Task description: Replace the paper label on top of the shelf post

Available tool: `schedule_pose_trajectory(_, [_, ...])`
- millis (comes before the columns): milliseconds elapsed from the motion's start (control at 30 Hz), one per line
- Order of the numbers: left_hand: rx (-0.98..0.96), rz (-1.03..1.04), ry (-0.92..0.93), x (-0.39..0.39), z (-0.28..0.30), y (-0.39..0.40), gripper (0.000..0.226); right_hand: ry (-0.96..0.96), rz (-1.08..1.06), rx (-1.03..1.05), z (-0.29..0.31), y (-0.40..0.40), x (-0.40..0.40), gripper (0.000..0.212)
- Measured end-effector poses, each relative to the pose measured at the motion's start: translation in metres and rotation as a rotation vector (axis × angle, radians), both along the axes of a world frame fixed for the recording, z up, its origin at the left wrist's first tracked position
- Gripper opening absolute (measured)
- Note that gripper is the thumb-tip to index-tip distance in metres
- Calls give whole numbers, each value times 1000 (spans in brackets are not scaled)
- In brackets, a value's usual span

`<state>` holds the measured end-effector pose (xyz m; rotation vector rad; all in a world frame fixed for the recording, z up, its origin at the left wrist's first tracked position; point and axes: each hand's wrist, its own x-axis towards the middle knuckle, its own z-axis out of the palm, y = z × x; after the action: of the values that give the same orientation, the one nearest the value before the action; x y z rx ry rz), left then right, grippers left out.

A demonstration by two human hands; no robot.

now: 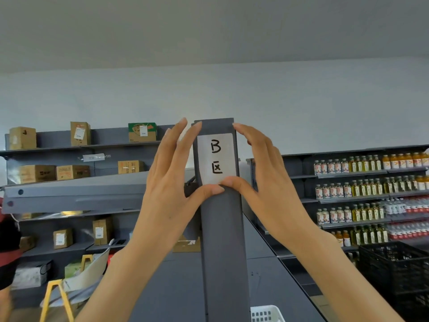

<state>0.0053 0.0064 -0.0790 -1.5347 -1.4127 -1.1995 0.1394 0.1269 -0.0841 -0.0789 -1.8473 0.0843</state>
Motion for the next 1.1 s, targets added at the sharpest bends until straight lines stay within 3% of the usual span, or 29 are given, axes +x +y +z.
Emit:
schedule_pose_trajectory(167, [-23, 215, 199, 5, -12, 7, 68, -72, -21, 103, -12, -13, -11, 85])
schedule_pose_trajectory(367, [-21, 453, 205, 5, -23, 21, 60, -67, -104, 137, -19, -11, -31, 87])
schedule_pose_trajectory(667, [-36, 523, 149, -9, -33, 14, 71, -52, -188, 72, -28, -11, -32, 85])
schedule_pose_trajectory(833, [-44, 533, 184, -6, -31, 7, 67, -22, -98, -31, -28, -20, -27, 88])
schedule_pose_trajectory(1100, [-35, 532, 283, 1, -34, 5, 57, -47, -123, 64, -30, -29, -14, 72])
